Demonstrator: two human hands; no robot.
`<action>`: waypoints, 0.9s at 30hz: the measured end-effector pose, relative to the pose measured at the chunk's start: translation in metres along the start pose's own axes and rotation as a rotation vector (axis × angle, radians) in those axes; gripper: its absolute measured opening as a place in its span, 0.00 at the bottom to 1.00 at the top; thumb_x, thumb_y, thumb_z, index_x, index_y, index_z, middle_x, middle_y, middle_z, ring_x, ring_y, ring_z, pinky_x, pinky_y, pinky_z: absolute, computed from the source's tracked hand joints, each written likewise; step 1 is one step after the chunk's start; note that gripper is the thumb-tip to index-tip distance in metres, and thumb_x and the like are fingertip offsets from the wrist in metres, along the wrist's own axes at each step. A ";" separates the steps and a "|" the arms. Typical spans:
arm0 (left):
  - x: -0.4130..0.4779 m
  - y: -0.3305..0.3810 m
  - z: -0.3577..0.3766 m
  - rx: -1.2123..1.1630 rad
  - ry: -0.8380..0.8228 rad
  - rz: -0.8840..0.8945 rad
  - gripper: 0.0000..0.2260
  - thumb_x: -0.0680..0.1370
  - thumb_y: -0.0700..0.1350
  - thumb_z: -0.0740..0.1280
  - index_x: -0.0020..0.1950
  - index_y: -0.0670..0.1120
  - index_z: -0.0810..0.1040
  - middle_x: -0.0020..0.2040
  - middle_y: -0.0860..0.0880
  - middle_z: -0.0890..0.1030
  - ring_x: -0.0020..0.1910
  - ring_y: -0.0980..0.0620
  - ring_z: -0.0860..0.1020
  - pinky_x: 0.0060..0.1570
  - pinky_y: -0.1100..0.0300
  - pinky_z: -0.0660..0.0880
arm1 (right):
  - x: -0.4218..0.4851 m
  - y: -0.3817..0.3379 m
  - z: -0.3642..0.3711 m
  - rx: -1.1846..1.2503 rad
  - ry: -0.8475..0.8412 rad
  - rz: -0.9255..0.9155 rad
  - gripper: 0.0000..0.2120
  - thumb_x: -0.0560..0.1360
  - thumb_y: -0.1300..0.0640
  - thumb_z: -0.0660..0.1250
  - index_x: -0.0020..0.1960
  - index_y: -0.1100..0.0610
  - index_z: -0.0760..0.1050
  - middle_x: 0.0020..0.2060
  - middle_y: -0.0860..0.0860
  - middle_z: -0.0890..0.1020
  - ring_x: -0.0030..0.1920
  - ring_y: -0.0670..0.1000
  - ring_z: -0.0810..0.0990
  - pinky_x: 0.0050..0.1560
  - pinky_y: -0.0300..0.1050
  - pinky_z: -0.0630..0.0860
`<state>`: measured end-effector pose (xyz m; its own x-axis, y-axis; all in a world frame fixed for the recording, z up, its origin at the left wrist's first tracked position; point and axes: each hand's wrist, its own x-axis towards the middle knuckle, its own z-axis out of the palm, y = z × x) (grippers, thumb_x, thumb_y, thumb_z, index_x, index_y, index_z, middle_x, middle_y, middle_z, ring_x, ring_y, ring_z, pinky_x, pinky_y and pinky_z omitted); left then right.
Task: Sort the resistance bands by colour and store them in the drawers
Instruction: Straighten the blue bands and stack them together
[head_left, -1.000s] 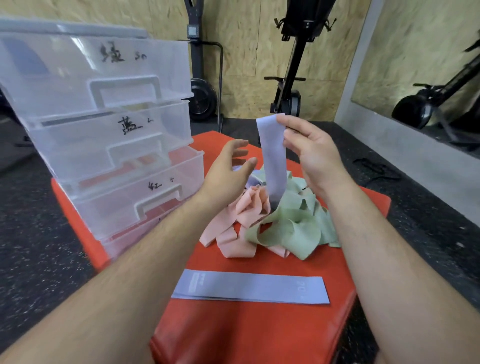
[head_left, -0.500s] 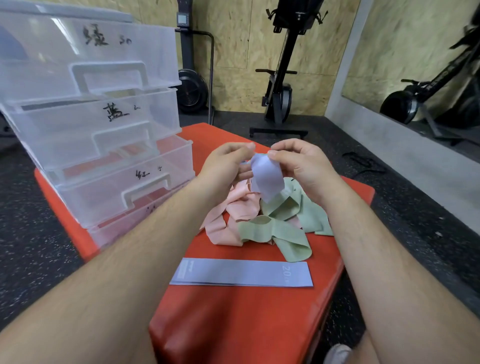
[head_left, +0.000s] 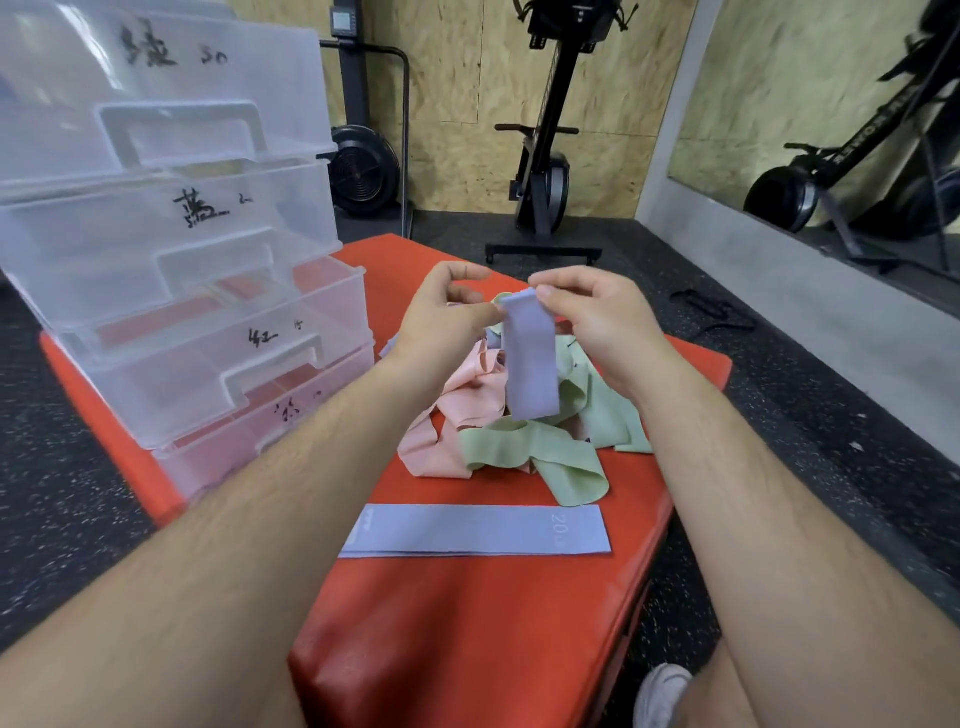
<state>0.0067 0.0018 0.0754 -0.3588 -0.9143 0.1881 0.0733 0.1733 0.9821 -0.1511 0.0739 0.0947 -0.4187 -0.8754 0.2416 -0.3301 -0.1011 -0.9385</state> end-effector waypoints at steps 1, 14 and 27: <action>-0.001 0.000 0.000 0.056 0.000 0.002 0.17 0.75 0.40 0.72 0.61 0.51 0.77 0.47 0.50 0.76 0.45 0.52 0.77 0.47 0.56 0.76 | 0.001 -0.002 -0.001 -0.011 0.024 -0.029 0.07 0.79 0.59 0.69 0.53 0.51 0.85 0.48 0.48 0.86 0.48 0.45 0.83 0.45 0.38 0.78; -0.003 0.018 -0.003 0.029 0.021 0.251 0.05 0.80 0.41 0.67 0.52 0.40 0.79 0.45 0.42 0.83 0.43 0.49 0.82 0.45 0.48 0.80 | 0.017 0.028 0.004 -0.465 -0.194 -0.051 0.19 0.68 0.49 0.77 0.58 0.47 0.81 0.57 0.51 0.78 0.55 0.49 0.78 0.54 0.46 0.77; 0.002 0.011 -0.009 -0.116 0.004 0.180 0.03 0.83 0.41 0.61 0.53 0.45 0.74 0.46 0.48 0.83 0.49 0.50 0.84 0.52 0.54 0.80 | 0.034 0.006 0.021 -0.163 0.244 -0.350 0.17 0.71 0.68 0.62 0.52 0.55 0.84 0.48 0.45 0.85 0.50 0.44 0.81 0.50 0.37 0.76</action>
<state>0.0150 -0.0020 0.0862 -0.3271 -0.8738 0.3599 0.2422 0.2907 0.9257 -0.1494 0.0335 0.0918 -0.4389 -0.6626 0.6069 -0.6079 -0.2784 -0.7436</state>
